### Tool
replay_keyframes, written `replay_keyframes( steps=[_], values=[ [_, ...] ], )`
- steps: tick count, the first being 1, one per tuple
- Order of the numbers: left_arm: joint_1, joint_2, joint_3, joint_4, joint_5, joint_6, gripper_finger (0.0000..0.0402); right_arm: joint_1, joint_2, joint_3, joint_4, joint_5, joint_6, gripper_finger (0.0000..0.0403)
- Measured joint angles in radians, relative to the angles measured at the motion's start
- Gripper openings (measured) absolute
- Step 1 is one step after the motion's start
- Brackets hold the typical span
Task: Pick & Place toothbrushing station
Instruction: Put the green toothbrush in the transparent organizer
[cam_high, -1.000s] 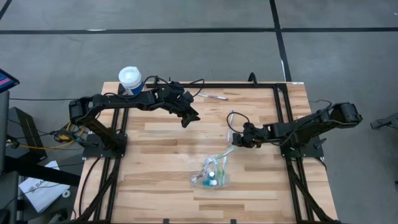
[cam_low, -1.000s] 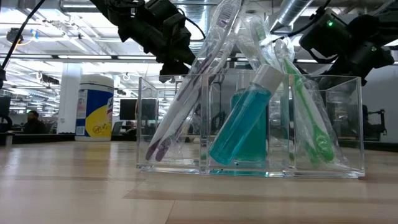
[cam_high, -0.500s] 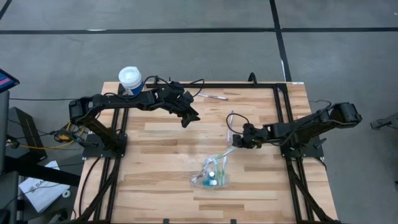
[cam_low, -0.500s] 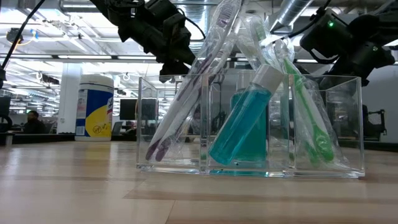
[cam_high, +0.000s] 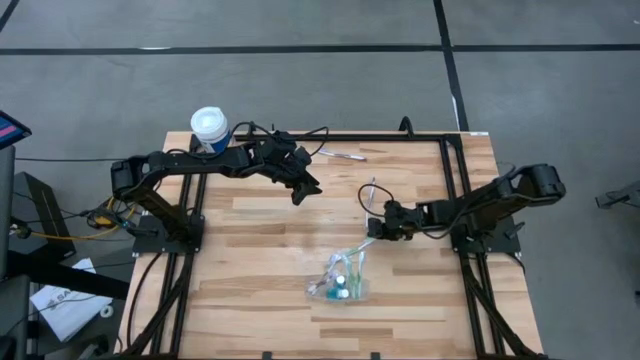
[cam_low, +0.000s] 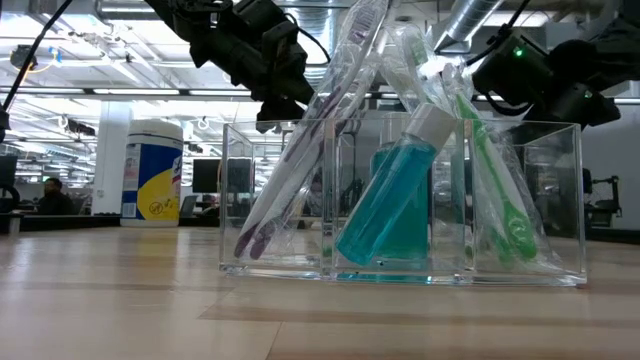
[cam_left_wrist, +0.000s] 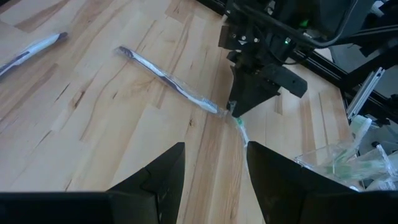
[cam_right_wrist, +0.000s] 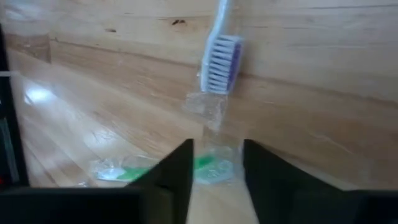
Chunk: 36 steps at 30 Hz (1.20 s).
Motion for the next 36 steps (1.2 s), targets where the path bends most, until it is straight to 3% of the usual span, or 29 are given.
replay_keyframes(
  steps=[3,5,11,16,22,27,32,36],
  values=[
    [0.0,0.0,0.0,0.0,0.0,0.0,0.0167,0.0,0.002,-0.001,-0.005,0.0,-0.019,0.0045],
    [0.0,0.0,0.0,0.0,0.0,0.0,0.0167,0.0,0.004,-0.002,-0.003,0.0,-0.039,0.0014],
    [0.0,0.0,0.0,0.0,-0.004,0.0,0.0167,-0.011,-0.005,-0.002,0.063,-0.002,-0.072,0.0002],
    [0.0,0.0,0.0,0.0,-0.004,0.0,0.0167,-0.027,-0.124,0.032,0.02,-0.006,-0.132,0.0001],
    [0.0,0.0,0.0,0.0,-0.005,0.0,0.0167,-0.046,-0.366,0.17,-0.429,-0.006,-0.272,0.0],
    [0.0,0.0,0.0,0.001,-0.017,0.0,0.0167,-0.046,-0.52,0.379,-0.875,0.001,-0.395,0.0],
    [0.0,0.0,0.0,0.002,-0.022,0.0,0.0167,-0.024,-0.521,0.656,-1.222,0.048,-0.49,0.0],
    [0.0,0.0,0.0,0.002,-0.04,0.0,0.0167,0.035,-0.409,0.902,-1.435,0.12,-0.578,0.0]
  ],
)
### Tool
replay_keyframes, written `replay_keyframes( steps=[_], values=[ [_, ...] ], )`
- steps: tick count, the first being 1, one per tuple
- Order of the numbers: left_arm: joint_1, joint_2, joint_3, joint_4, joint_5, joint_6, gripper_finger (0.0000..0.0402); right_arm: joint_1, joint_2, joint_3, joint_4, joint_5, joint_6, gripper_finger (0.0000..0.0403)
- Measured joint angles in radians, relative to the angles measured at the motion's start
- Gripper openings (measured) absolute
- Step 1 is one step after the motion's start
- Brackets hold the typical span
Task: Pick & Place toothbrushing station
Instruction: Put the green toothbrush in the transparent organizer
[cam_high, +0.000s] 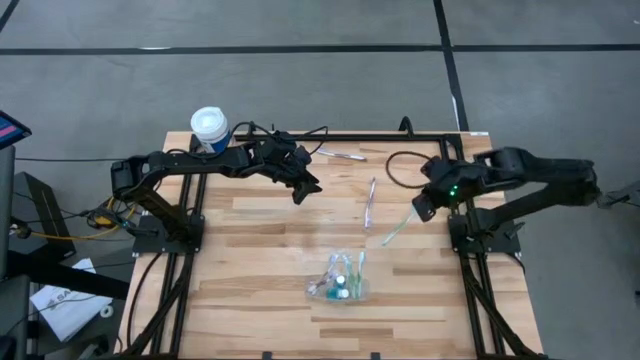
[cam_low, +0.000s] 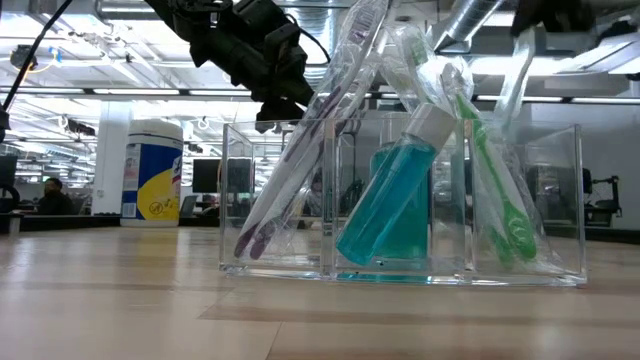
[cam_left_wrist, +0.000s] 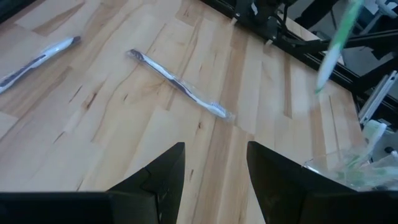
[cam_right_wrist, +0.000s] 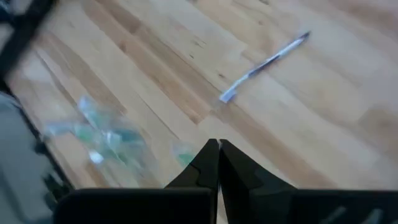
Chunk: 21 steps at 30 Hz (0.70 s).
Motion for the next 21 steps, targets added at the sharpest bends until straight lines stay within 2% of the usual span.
replay_keyframes(
  steps=[6,11,16,21],
  values=[
    [0.0,0.0,0.0,0.0,-0.009,0.0,0.0167,0.093,0.28,0.365,-0.299,0.067,-0.103,0.0],
    [0.0,0.0,0.0,0.0,-0.009,0.0,0.0167,0.194,0.45,0.604,-0.296,0.148,-0.119,0.0],
    [0.0,0.0,0.0,0.0,-0.009,0.008,0.0167,0.292,0.547,0.76,-0.295,0.197,-0.02,0.0],
    [0.0,0.0,0.0,0.0,-0.009,0.009,0.0167,0.395,0.618,0.818,-0.298,0.219,0.096,0.0]
  ],
)
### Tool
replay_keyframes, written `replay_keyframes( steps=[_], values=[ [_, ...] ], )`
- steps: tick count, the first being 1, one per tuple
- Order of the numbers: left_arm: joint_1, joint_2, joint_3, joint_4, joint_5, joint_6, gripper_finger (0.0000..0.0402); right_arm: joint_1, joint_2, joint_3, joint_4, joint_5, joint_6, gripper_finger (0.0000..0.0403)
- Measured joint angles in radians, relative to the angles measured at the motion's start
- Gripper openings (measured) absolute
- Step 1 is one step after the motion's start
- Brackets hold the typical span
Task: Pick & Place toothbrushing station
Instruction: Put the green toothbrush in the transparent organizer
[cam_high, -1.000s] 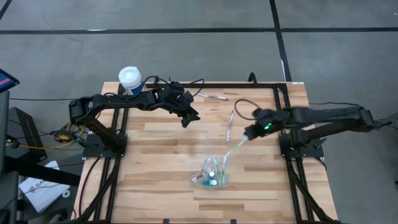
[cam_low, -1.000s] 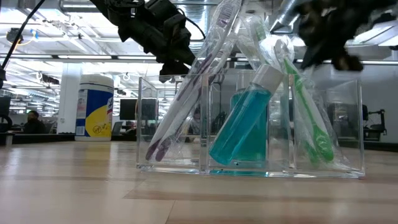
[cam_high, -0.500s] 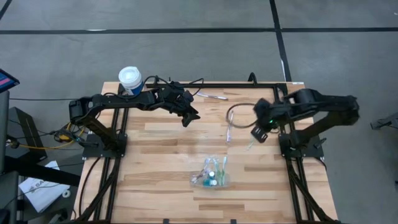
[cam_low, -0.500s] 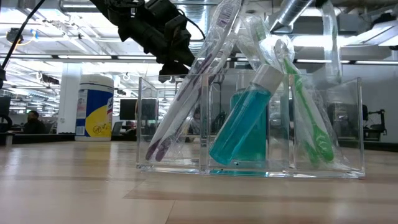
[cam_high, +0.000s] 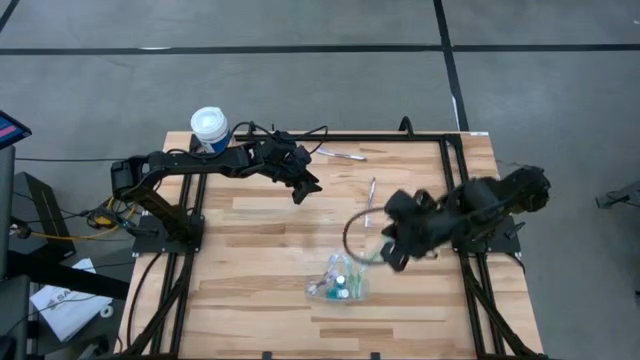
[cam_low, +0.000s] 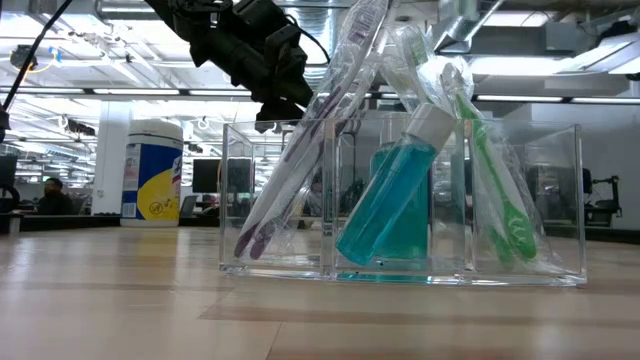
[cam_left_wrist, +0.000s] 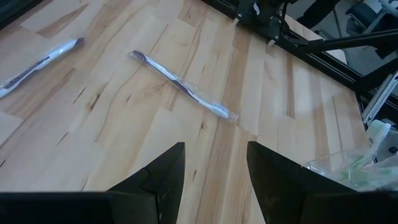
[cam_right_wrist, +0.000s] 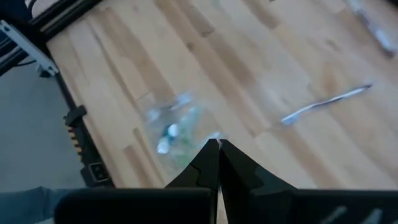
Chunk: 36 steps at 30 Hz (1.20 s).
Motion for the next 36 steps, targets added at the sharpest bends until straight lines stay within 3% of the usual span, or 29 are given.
replay_keyframes(
  steps=[10,24,36],
  values=[
    [0.0,0.0,0.0,0.0,0.0,0.001,0.0167,0.106,0.113,0.012,-0.001,0.0,0.15,0.0],
    [0.0,0.0,0.0,-0.001,0.0,0.002,0.0167,0.063,0.226,0.005,0.001,0.012,0.07,0.0],
    [-0.002,0.0,-0.081,0.002,0.001,-0.001,0.0167,0.064,0.225,-0.128,0.015,-0.01,0.073,0.0]
  ],
)
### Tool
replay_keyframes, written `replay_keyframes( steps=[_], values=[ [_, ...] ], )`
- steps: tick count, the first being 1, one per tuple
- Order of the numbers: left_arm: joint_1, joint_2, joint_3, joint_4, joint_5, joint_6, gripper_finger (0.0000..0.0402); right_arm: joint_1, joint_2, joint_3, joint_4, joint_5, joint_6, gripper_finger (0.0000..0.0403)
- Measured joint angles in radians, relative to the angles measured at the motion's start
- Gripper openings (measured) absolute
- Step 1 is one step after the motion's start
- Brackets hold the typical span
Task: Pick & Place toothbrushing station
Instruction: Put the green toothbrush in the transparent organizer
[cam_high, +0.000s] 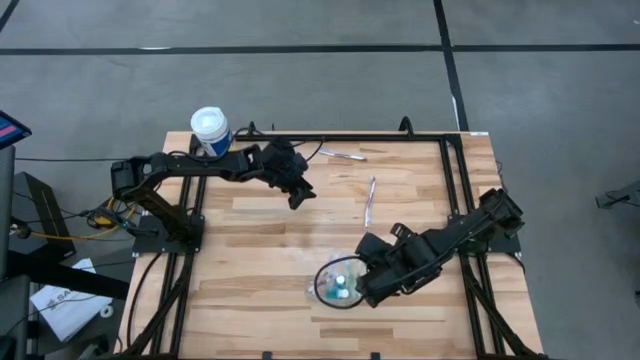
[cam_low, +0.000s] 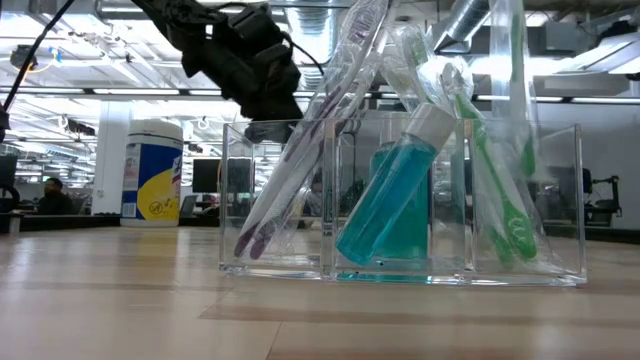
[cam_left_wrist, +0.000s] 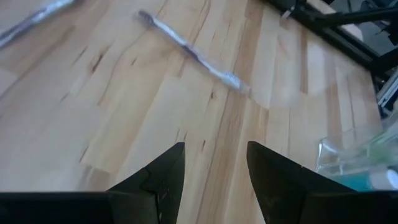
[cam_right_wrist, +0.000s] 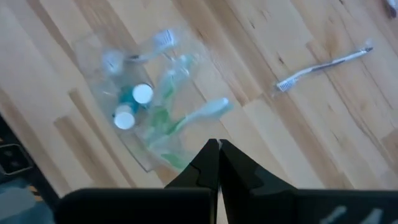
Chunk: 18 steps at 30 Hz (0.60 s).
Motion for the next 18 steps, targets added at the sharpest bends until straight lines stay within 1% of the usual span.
replay_keyframes(
  steps=[4,8,11,18],
  values=[
    [-0.003,0.0,-0.017,0.004,0.0,0.0,0.0167,0.0,0.001,-0.076,0.024,-0.022,-0.001,0.0],
    [-0.003,0.0,-0.017,0.02,0.001,0.0,0.0167,0.0,0.001,-0.173,0.127,-0.057,-0.003,0.0],
    [-0.003,0.0,-0.017,0.049,0.001,0.0,0.0167,-0.001,-0.002,-0.227,0.192,-0.062,-0.005,0.0],
    [-0.003,0.0,-0.017,0.066,0.001,0.0,0.0167,-0.008,0.0,-0.282,0.308,-0.115,-0.03,0.0]
  ],
)
